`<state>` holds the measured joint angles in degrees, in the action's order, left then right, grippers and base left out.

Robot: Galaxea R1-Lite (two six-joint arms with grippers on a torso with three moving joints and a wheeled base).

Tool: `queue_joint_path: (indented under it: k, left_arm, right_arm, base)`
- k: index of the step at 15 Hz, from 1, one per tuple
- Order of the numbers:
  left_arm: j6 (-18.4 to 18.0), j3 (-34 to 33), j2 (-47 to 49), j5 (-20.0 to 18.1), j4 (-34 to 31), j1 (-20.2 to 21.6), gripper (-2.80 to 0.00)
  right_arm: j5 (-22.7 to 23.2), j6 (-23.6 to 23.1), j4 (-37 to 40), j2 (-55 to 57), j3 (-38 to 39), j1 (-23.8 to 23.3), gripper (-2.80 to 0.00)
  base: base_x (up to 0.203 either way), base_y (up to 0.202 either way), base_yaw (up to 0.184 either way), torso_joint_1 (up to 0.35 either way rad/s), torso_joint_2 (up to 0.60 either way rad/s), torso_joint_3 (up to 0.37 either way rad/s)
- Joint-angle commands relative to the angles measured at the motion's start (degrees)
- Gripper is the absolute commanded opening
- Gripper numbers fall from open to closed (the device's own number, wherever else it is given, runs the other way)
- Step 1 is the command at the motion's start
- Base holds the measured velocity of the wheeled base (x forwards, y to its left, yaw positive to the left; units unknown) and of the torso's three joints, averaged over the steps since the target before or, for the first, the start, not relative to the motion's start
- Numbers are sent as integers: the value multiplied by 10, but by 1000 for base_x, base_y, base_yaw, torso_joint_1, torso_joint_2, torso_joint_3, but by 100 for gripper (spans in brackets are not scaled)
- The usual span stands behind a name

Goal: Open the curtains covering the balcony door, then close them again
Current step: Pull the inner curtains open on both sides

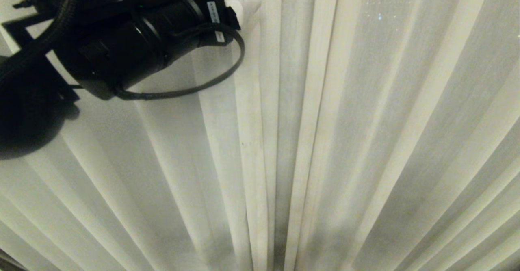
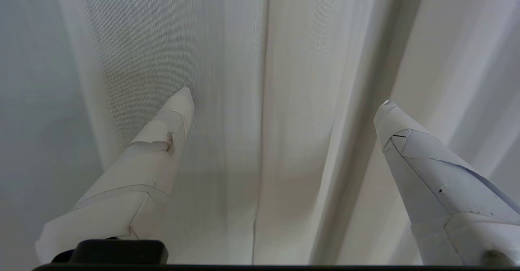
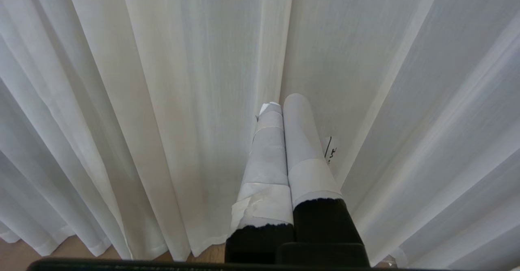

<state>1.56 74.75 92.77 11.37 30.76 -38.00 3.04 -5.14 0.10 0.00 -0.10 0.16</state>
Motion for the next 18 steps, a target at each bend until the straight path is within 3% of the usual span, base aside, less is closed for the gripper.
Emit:
queue_joint_path:
  k: [1,3,4,9,12,18]
  left_arm:
    - [0,33,35,1,-2,1,0]
    - [-11,46,46,3,-3,8,0]
    - [-36,50,48,11,-1,14,0]
    - [-76,96,72,54,-1,14,0]
    - [-84,128,92,82,-1,6,0]
    - [-100,184,122,97,-4,14,0]
  right_arm:
    - [0,0,0,1,0,0,-280]
    - [0,0,1,1,0,0,-280]
    - [0,0,0,1,0,0,-280]
    - [0,0,0,1,0,0,-280]
    - [0,0,0,1,0,0,-280]
    - [0,0,0,1,0,0,-280]
  base:
    - [0,0,0,0,0,0]
    - [0,0,0,0,0,0]
    - [0,0,0,0,0,0]
    - [0,0,0,0,0,0]
    - [0,0,0,0,0,0]
    - [0,0,0,0,0,0]
